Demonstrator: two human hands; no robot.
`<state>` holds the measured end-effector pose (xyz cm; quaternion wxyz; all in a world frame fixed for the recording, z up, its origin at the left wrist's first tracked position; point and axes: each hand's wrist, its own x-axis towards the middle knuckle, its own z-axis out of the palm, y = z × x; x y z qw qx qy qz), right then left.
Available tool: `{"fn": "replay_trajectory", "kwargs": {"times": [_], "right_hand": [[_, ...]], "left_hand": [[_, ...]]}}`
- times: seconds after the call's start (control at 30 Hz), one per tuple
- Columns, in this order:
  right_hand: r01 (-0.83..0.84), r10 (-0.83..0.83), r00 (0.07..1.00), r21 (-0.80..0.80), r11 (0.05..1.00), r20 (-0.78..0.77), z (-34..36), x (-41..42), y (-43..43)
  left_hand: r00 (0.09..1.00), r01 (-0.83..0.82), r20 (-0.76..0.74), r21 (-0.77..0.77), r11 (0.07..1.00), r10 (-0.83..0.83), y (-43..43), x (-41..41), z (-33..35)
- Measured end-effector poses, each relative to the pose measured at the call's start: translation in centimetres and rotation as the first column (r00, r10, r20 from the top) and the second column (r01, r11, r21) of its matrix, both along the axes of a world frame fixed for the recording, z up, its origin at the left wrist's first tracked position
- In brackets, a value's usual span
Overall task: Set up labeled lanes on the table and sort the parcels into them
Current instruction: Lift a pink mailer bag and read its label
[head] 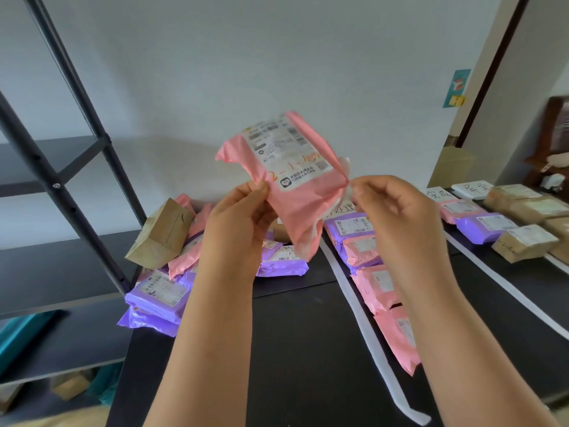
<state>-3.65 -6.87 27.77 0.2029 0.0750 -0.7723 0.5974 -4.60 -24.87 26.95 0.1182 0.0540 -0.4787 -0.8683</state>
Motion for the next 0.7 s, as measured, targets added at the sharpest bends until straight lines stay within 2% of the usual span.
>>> {"fn": "replay_trajectory", "kwargs": {"times": [0.13,0.37,0.5,0.7], "right_hand": [[0.087,-0.087,0.996,0.064,0.994,-0.004,-0.4,-1.2,1.3],[0.007,-0.009,0.993,0.017,1.000,0.115,-1.2,-0.4,2.5],[0.141,-0.150,0.974,0.061,0.988,0.172,-2.6,0.8,4.2],[0.322,-0.316,0.896,0.034,0.946,0.312,-4.7,3.6,8.9]], "left_hand": [[0.992,0.058,-0.093,-0.239,0.969,-0.083,0.1,0.8,-0.2],[0.940,0.268,-0.079,-0.431,0.861,-0.332,0.5,-0.2,-2.0],[0.925,0.324,-0.024,-0.474,0.819,-0.380,2.0,-1.1,-4.0],[0.933,0.330,0.074,-0.567,0.755,-0.353,7.5,-1.6,-5.8]]}}
